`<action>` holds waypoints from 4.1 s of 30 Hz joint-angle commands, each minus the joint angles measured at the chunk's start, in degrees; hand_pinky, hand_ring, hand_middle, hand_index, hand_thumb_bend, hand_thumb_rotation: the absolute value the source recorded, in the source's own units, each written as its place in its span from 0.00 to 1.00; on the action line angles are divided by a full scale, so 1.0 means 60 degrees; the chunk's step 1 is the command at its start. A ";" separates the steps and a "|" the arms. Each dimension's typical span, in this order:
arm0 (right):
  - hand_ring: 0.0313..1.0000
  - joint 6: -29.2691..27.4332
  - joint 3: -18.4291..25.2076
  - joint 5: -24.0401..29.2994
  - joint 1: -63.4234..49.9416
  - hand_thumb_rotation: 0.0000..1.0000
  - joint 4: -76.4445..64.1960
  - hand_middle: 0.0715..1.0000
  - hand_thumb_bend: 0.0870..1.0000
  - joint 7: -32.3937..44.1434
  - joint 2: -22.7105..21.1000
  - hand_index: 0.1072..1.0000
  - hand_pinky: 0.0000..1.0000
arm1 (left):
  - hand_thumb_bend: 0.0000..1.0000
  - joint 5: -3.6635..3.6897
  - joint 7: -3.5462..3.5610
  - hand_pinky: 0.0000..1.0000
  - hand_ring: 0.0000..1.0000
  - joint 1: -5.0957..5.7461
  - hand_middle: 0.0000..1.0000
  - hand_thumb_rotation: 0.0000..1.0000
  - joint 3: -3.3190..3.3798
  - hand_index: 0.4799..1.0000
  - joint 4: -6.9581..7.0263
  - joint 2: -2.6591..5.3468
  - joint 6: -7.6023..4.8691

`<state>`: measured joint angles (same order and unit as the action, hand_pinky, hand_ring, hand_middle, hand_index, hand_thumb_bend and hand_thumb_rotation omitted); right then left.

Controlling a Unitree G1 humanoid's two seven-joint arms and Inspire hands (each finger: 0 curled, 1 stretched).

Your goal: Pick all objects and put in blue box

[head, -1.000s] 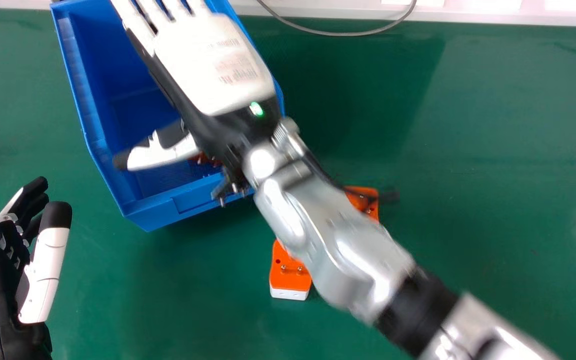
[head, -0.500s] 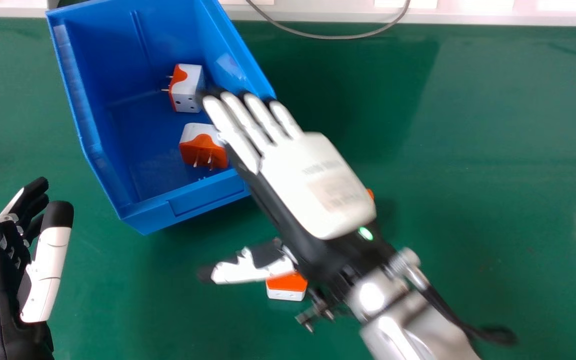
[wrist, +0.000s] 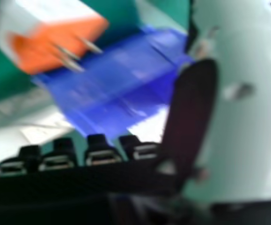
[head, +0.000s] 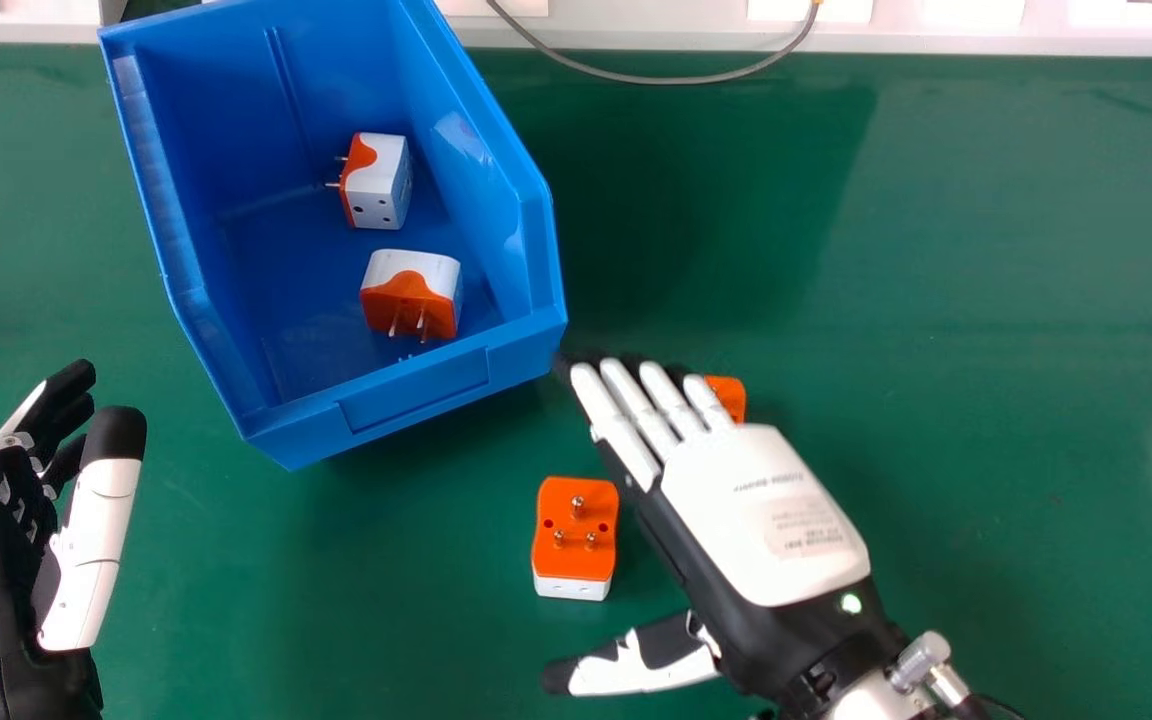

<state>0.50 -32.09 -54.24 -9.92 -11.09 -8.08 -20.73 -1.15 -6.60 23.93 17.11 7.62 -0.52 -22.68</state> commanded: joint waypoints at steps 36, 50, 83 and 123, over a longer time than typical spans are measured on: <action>1.00 0.0047 -0.0609 -0.0855 0.1382 0.48 0.2255 1.00 0.50 -0.0203 0.0891 1.00 1.00 | 0.95 0.0164 -0.0006 0.79 0.83 -0.0020 0.82 0.78 0.0053 0.66 0.0332 -0.0020 0.0079; 1.00 0.0103 -0.0731 -0.0896 0.1729 0.47 0.2996 1.00 0.49 -0.0446 0.0986 0.99 1.00 | 0.95 0.0108 -0.0014 0.79 0.83 -0.0122 0.82 0.78 0.0061 0.66 0.0302 -0.0065 0.0120; 1.00 0.0378 -0.0965 -0.1494 0.1682 0.44 0.1683 1.00 0.48 0.0185 0.0601 0.98 1.00 | 0.91 0.0126 -0.0008 0.80 0.83 -0.0291 0.82 0.77 0.0072 0.66 0.0121 -0.0066 0.0013; 0.90 -0.0037 -0.1271 -0.1408 0.2338 0.38 0.2893 0.91 0.48 0.0316 0.0807 0.88 0.86 | 0.93 0.0193 0.0025 0.79 0.83 0.0008 0.82 0.77 0.0004 0.66 0.0740 0.0012 0.0434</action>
<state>0.30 -39.74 -62.87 3.27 5.17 -6.11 -16.37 -0.09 -6.32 23.63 17.02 10.45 -0.47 -20.20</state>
